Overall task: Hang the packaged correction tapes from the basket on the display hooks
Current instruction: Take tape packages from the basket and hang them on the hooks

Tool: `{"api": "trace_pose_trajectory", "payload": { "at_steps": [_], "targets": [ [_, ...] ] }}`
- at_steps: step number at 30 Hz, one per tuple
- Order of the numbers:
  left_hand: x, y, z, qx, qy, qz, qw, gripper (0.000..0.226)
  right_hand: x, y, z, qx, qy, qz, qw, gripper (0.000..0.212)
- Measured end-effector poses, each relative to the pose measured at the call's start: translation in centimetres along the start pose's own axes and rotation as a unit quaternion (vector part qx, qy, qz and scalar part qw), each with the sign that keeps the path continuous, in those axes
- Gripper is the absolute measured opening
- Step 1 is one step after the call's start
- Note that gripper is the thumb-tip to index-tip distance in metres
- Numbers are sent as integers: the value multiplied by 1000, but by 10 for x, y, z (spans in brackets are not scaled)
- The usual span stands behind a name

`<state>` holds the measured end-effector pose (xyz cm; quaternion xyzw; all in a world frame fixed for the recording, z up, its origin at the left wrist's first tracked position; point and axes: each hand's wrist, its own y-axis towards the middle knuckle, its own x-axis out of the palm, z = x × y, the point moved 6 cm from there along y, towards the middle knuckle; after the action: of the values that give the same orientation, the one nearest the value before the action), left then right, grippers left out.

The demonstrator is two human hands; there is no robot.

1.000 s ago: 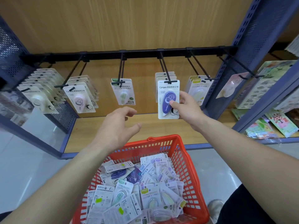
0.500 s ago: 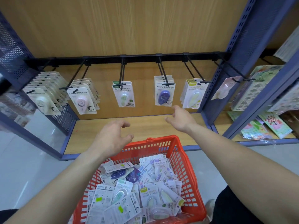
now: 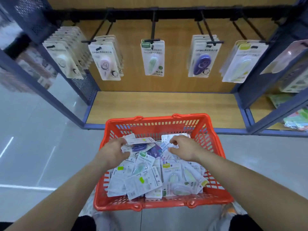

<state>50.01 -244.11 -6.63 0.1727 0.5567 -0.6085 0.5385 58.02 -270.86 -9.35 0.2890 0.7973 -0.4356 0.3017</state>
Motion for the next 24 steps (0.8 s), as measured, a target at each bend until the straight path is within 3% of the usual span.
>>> {"api": "trace_pose_trajectory", "payload": {
  "at_steps": [9, 15, 19, 24],
  "targets": [
    [53, 57, -28, -84, -182, 54, 978, 54, 62, 90, -41, -28, 162, -5, 986, 42],
    [57, 77, -31, -70, -190, 92, 975, 64, 86, 131, -44, -20, 141, -6, 990, 47],
    [63, 80, -32, -74, -181, 74, 978, 75, 83, 134, -41, -37, 130, 61, 989, 28],
    [68, 79, -36, -70, -169, 49, 982, 55, 69, 111, -19, -22, 144, 106, 984, 25]
  ]
}}
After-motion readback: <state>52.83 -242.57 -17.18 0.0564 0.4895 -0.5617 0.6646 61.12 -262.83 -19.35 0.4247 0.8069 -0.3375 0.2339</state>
